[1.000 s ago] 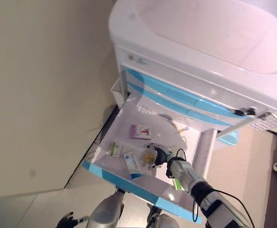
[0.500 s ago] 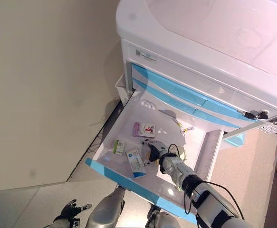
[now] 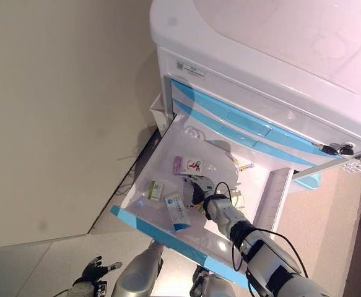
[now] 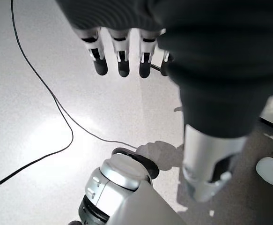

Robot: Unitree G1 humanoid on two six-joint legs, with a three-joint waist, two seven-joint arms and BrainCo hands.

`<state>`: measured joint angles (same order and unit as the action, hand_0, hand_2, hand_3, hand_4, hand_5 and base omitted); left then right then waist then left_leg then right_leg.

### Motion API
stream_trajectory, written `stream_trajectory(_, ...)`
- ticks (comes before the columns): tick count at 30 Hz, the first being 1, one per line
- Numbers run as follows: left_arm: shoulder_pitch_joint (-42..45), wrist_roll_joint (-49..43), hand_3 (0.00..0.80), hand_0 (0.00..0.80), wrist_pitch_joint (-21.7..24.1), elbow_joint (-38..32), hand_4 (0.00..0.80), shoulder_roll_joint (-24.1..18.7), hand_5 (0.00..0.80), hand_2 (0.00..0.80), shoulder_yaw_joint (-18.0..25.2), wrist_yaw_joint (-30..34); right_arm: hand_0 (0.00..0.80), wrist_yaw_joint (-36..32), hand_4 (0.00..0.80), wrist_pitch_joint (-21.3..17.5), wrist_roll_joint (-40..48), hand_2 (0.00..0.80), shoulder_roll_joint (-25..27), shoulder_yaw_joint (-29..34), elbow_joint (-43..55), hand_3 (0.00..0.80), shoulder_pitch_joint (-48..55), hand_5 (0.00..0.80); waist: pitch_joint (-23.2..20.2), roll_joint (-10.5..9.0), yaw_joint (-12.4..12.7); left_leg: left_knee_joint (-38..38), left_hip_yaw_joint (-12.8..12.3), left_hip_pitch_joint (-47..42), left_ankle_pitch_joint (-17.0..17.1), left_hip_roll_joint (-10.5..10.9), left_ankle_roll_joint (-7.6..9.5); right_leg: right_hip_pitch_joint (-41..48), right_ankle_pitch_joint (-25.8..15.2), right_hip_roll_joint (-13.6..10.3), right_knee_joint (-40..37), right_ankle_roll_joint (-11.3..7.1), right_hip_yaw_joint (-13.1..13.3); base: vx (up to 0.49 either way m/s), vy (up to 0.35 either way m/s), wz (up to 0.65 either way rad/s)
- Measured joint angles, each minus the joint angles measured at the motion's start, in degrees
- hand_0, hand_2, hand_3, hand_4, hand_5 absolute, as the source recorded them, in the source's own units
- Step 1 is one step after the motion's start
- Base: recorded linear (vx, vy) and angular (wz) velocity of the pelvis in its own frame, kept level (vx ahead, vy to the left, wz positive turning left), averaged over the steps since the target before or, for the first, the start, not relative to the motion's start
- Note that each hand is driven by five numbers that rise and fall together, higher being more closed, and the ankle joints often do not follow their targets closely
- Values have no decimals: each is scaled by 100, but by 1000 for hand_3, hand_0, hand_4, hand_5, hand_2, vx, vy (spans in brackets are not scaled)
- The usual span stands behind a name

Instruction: Open the drawer and pick up the medicine

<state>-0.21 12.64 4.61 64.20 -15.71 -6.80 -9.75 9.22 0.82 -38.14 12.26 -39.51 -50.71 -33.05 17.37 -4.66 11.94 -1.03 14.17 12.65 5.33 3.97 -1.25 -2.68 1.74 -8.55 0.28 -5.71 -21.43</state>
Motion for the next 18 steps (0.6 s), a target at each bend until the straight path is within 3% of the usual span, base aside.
stream_trajectory(7, -61, 1, 0, 0, 0, -1, 0, 0, 0, 0, 4, -7, 0, -15, 0, -8, 1, 0, 191, 43, 508, 0, 244, 0, 66, -68, -7, 2, -58, 8, 0, -16, 2, -54, 0, -4, 36, 2, 49, -2, -3, -3)
stream_trajectory(18, -91, -2, 0, 0, -27, 5, 0, -7, 0, 0, 109, -38, 0, -249, 0, -77, 40, 0, 466, 172, 1326, 0, 922, 0, 142, -199, -260, 2, -235, -6, 1, -47, 3, -176, -5, -26, 164, 6, 223, -4, -6, -8)
